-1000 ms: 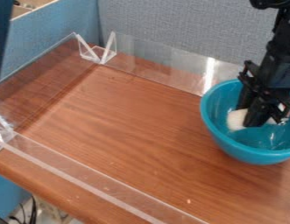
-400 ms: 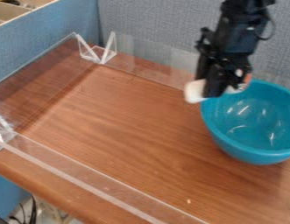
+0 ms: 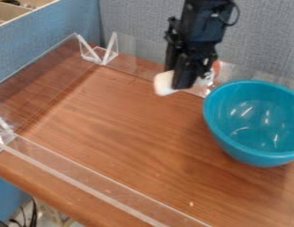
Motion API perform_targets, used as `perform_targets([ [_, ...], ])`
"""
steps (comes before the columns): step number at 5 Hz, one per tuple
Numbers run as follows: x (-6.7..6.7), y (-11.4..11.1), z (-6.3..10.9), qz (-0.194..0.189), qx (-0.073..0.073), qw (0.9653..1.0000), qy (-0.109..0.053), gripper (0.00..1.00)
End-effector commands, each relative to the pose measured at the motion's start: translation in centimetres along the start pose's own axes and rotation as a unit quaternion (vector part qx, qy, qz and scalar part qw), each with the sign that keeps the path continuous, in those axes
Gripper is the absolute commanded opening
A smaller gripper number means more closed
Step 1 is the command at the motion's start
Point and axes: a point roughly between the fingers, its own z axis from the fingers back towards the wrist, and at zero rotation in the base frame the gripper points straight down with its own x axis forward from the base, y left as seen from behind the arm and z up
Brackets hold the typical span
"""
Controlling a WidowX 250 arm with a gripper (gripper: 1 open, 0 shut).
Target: Remove the mushroom from inside the blue bowl and put it on the table
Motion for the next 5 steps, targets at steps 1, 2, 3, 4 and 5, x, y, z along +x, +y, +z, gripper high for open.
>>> perform_targets([
  [1,-1.5,0.7,1.6,0.002,0.017,0.9995,-0.025,0.0],
  [2,-2.4,1.1,0.4,0.001,0.012,0.9999,-0.009,0.0],
  [3,-3.2,1.5,-1.0,-0.001,0.006,1.0,0.007,0.0],
  [4,-3.5,1.9,-2.5,-0.002,-0.001,0.9998,0.02,0.0],
  [5,-3.7,2.0,-3.8,-0.005,-0.007,0.9995,0.032,0.0],
])
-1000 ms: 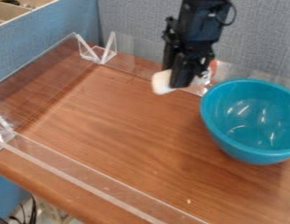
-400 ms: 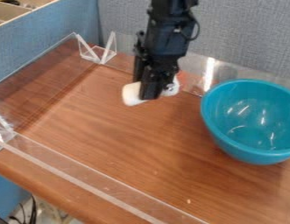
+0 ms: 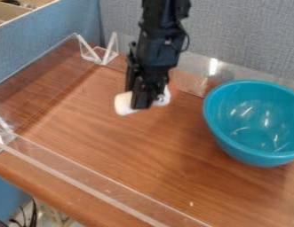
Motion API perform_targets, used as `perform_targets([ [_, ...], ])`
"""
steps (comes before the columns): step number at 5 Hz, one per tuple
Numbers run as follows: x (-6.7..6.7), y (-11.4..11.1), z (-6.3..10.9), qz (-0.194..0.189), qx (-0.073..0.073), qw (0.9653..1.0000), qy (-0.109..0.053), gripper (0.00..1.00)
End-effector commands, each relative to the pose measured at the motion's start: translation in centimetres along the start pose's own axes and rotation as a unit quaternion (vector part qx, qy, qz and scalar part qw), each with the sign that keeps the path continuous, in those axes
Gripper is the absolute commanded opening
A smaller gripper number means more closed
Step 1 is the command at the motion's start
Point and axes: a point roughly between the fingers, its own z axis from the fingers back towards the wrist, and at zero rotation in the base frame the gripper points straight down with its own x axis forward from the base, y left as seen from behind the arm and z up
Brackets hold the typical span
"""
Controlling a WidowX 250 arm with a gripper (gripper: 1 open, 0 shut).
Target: Remove the mushroom from inside the blue bowl and put it on the table
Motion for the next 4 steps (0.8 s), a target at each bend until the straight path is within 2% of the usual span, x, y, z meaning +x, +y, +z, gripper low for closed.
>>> perform_targets([
  [1,-0.3,0.5,-0.2,-0.001,0.008,1.0,-0.004,0.0],
  [3,0.0,1.1,-2.1,-0.004,0.002,0.9999,0.015,0.0],
  [4,0.1,1.1,-2.3,-0.005,0.001,0.9999,0.016,0.0],
])
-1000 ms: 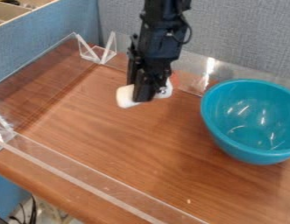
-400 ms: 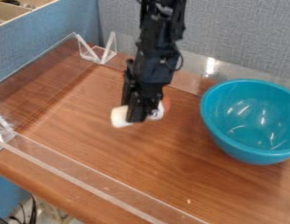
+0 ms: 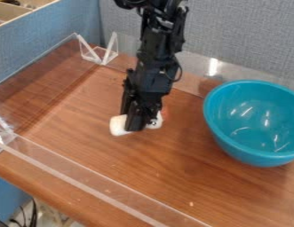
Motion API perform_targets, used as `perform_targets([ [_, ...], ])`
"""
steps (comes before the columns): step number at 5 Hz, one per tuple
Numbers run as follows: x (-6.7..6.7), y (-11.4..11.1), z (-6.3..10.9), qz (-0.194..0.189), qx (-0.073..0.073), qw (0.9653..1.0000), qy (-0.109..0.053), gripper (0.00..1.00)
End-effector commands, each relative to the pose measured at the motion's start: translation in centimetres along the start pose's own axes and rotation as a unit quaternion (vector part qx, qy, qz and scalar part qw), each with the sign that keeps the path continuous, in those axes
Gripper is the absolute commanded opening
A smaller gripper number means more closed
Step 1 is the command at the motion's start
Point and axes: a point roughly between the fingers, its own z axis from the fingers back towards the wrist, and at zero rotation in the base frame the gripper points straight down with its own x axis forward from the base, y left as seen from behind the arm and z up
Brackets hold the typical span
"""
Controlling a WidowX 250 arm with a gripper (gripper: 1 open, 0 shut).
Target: Remove the mushroom from inside the blue bowl and put it on the table
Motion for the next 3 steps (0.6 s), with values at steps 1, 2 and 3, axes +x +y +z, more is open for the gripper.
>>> perform_targets([
  [1,-0.17,0.39,1.45,-0.001,0.014,0.9997,-0.021,0.0],
  [2,-0.23,0.2,1.69,-0.002,0.013,0.9996,-0.024,0.0],
  [3,-0.32,0.06,1.94,-0.003,0.013,0.9995,-0.027,0.0],
])
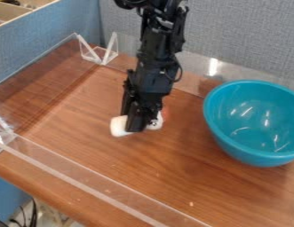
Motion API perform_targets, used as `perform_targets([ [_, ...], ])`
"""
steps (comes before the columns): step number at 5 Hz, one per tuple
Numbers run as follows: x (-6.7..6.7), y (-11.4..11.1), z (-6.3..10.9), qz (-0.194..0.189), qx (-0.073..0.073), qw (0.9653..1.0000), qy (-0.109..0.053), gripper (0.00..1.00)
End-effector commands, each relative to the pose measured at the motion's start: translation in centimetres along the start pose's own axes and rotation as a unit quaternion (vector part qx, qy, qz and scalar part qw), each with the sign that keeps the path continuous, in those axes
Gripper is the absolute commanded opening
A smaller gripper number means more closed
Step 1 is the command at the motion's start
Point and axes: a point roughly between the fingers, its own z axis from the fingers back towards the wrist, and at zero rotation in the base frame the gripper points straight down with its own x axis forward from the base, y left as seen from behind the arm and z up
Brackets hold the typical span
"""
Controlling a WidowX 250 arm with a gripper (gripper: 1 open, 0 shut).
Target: Remove the mushroom from inside the blue bowl and put it on the table
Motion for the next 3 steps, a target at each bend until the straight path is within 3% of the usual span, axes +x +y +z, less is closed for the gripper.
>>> perform_targets([
  [1,-0.8,-0.2,0.5,-0.003,0.012,0.9998,-0.016,0.0],
  [3,-1.4,-0.7,-1.1,0.0,0.002,1.0,-0.005,0.0],
])
